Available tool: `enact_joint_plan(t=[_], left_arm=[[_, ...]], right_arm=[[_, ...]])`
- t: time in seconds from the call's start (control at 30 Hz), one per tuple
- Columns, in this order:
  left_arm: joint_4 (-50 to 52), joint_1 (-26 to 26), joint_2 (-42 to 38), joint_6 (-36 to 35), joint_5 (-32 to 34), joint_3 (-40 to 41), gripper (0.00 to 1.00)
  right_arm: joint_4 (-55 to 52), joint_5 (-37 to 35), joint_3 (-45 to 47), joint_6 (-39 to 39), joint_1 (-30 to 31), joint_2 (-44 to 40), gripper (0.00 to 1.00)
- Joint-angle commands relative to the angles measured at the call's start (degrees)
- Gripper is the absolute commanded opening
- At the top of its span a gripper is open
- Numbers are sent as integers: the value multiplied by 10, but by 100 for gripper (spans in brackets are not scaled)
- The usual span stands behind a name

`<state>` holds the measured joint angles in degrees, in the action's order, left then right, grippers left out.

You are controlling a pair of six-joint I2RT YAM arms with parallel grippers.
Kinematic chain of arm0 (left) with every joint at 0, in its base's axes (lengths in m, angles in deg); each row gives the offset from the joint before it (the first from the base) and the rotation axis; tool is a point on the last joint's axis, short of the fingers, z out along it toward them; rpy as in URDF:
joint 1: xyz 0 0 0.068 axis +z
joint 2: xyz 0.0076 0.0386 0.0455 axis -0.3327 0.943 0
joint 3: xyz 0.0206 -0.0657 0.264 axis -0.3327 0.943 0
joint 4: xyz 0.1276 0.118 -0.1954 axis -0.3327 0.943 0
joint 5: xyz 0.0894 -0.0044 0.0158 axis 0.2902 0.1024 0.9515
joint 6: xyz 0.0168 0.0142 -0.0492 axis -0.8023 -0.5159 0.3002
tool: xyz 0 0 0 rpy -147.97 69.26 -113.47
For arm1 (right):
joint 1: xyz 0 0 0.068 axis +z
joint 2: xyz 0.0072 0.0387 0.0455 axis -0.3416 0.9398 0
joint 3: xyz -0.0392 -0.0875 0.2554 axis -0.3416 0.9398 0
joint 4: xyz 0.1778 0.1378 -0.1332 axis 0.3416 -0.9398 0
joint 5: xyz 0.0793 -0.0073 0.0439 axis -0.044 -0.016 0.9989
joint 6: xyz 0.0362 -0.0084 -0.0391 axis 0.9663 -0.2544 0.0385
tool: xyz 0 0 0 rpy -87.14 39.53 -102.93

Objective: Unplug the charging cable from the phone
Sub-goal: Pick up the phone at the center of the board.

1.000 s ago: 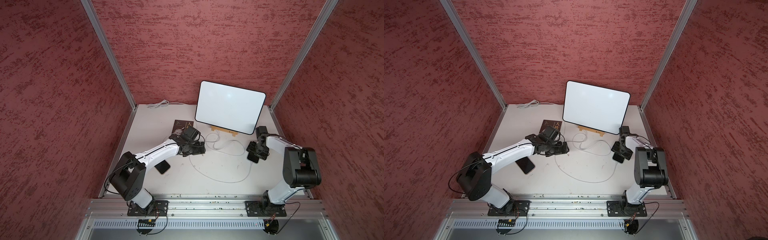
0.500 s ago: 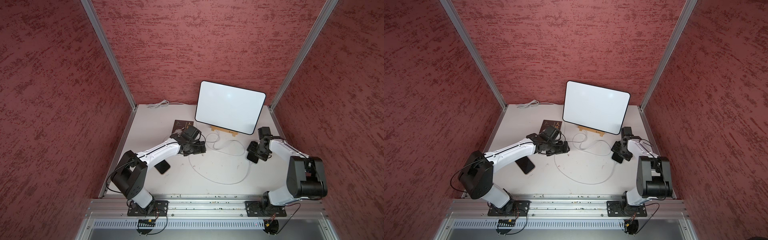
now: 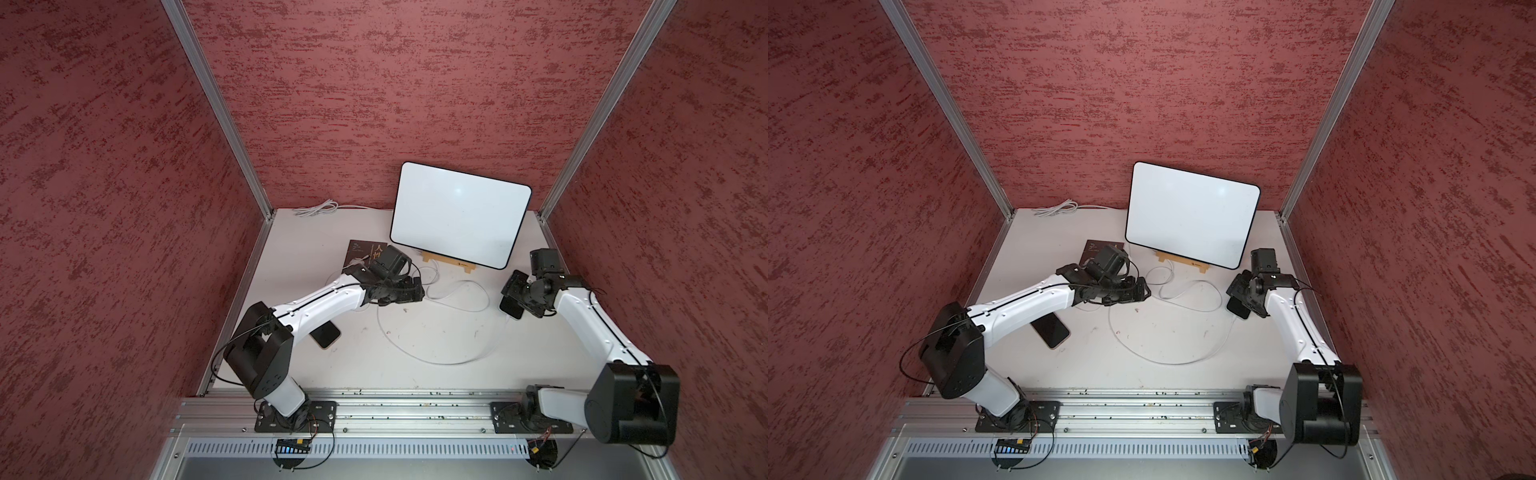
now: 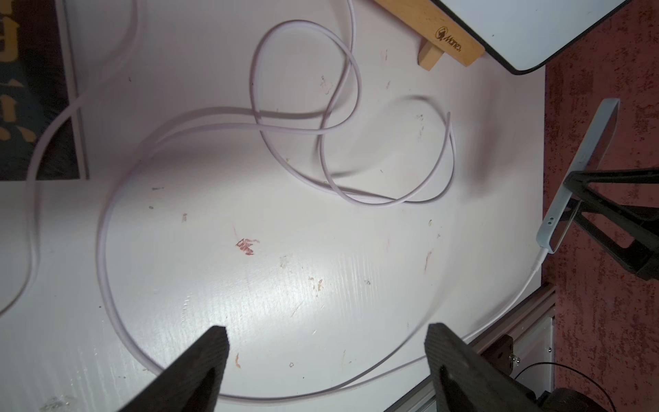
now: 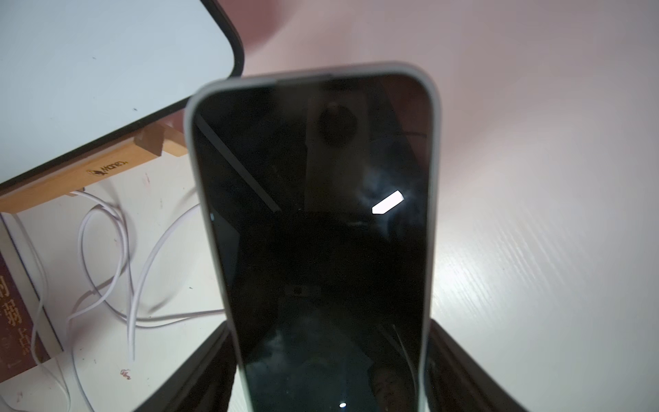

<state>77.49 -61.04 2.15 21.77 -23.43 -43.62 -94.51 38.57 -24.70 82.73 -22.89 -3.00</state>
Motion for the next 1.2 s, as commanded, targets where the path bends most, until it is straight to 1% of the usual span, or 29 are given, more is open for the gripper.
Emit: enact_joint_plan(t=[0.0, 0.3, 0.5, 0.6, 0.7, 0.9, 1.17], left_arm=[[-26, -10, 7, -9, -12, -19, 90], [-86, -48, 9, -24, -32, -41, 88], [-136, -72, 18, -26, -52, -53, 84], [-160, -84, 31, -27, -64, -63, 82], [-158, -93, 50, -31, -67, -82, 81], [-179, -111, 81, -31, -83, -94, 76], [-228, -134, 108, -26, -103, -89, 74]], right_arm=[[-7, 12, -40, 16, 7, -19, 46], [-17, -6, -103, 45, 63, -12, 46], [-15, -29, -122, 73, 105, -8, 46], [-13, -38, -134, 85, 126, -4, 45], [-13, -53, -147, 96, 148, 0, 45], [-2, -60, -152, 113, 168, 2, 45], [6, -62, -148, 126, 181, 1, 44]])
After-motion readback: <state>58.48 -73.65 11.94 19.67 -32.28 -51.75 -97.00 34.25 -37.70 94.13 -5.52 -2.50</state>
